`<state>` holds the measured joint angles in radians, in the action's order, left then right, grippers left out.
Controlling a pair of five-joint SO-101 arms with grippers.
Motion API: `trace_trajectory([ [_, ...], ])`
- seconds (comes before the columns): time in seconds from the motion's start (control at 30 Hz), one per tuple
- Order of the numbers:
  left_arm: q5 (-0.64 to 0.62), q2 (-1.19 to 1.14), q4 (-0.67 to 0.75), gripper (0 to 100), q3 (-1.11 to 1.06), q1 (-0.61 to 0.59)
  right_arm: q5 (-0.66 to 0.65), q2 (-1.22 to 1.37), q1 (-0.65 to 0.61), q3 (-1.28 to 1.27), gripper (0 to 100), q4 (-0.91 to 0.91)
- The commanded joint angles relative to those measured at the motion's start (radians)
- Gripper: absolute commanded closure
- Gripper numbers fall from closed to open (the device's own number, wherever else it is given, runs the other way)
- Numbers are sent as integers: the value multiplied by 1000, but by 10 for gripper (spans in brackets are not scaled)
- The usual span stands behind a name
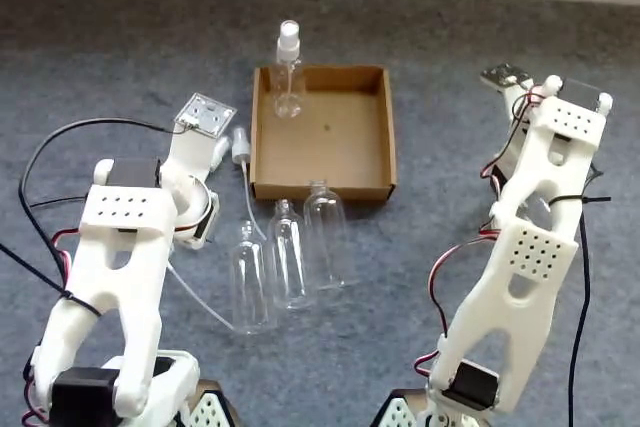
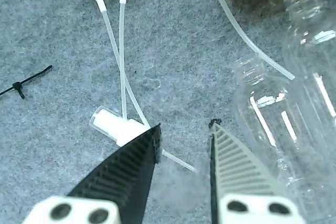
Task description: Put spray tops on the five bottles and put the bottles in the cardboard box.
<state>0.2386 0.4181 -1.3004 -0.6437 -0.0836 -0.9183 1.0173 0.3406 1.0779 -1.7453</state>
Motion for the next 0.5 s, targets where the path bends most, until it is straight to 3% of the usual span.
trace_trajectory([
  [0.0,-3,31,11,849,10,12,26,-4,35,25,865,-19],
  [0.3,-3,31,57,849,18,10,222,-117,50,119,917,-19],
  [0.47,-5,30,63,849,116,-87,341,-177,35,162,930,-19],
])
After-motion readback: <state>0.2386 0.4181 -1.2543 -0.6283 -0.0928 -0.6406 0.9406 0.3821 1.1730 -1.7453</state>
